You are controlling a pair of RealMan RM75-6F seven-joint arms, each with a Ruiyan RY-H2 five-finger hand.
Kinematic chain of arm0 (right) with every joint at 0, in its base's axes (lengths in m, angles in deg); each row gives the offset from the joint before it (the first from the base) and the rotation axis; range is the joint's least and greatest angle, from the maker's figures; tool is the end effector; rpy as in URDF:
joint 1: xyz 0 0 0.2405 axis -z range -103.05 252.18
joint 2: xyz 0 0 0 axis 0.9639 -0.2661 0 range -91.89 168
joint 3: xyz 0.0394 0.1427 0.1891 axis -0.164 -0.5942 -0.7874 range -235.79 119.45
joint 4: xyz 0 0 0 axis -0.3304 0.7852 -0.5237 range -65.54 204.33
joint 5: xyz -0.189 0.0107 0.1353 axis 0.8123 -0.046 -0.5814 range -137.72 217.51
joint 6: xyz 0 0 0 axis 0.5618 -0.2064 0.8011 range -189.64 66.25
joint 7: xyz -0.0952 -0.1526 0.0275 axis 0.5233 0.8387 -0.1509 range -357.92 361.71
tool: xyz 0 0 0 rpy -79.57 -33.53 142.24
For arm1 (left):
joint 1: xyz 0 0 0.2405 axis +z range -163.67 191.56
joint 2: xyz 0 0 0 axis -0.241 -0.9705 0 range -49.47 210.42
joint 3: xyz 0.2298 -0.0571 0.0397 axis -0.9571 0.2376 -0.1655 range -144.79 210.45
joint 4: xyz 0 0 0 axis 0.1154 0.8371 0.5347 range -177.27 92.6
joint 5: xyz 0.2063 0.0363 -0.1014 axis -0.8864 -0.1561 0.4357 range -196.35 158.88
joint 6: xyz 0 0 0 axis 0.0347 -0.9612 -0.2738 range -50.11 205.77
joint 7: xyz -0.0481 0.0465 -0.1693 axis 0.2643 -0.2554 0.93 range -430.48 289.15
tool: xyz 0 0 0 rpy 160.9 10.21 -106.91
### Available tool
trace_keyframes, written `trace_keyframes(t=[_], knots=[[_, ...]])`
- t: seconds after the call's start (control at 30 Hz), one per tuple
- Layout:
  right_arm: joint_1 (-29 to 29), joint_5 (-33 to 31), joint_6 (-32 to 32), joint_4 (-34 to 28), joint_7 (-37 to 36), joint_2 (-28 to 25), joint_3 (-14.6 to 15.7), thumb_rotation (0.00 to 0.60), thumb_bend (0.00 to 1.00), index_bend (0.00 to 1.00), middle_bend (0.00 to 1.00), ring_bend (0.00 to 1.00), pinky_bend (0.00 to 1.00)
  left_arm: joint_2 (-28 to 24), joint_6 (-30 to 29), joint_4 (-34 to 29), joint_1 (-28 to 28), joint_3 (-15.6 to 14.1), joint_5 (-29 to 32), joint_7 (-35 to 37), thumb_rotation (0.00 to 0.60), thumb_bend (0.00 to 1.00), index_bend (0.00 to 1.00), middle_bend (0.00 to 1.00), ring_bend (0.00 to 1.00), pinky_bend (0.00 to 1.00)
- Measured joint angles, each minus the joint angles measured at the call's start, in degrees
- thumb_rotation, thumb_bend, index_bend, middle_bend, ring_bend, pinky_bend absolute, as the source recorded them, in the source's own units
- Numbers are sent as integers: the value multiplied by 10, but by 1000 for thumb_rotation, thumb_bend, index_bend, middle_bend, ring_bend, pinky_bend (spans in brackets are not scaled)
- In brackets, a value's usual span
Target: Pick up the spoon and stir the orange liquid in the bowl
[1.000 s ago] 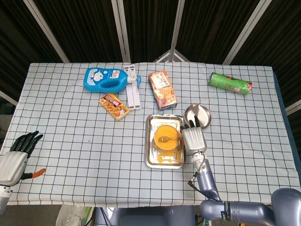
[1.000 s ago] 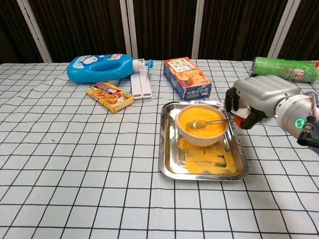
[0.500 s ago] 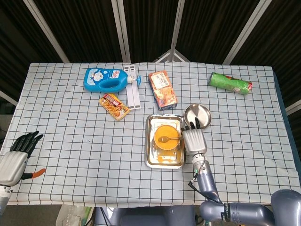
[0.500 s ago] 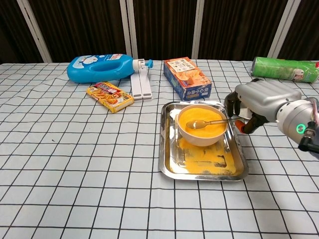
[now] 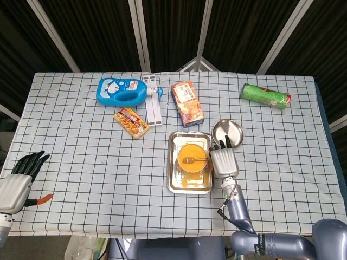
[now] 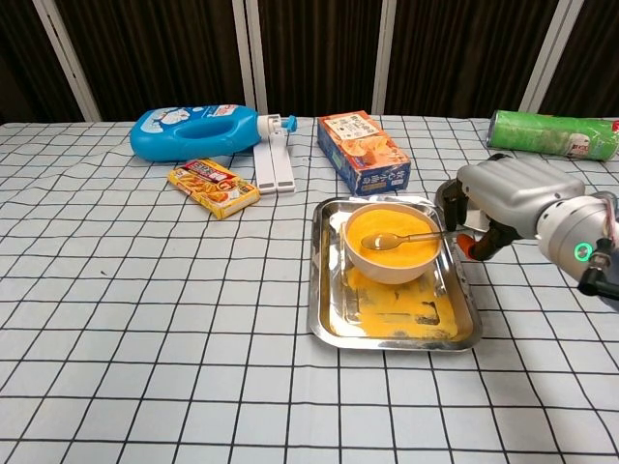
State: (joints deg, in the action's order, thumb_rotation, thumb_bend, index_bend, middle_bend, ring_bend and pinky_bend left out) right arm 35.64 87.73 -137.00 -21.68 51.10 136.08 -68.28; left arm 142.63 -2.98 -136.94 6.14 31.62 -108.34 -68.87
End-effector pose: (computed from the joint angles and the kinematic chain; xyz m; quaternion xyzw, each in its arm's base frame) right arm -0.1327 -0.3357 -0.0600 0.6934 -0.3625 0.2835 0.5544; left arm -0.2918 0.2157 0.1093 -0.6430 -0.4097 -0.3778 0.5253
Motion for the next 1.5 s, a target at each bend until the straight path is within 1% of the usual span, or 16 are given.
trace_keyframes(t=[0.8,1.03,1.5], knots=[[4,-1,5,4,2,7,-5,600,515,492,398,191,0,0,1,0,-1,0,1,0,600,0,0,0,0,0],[5,-2,6,4,4,8,-6,600,515,514,399,197,0,0,1,0,0,0,1,0,600,0,0,0,0,0],[6,-1,6,5,6,8,-9,600,515,532,452,240,0,0,2,0,-1,0,2,-1,600,0,0,0,0,0]])
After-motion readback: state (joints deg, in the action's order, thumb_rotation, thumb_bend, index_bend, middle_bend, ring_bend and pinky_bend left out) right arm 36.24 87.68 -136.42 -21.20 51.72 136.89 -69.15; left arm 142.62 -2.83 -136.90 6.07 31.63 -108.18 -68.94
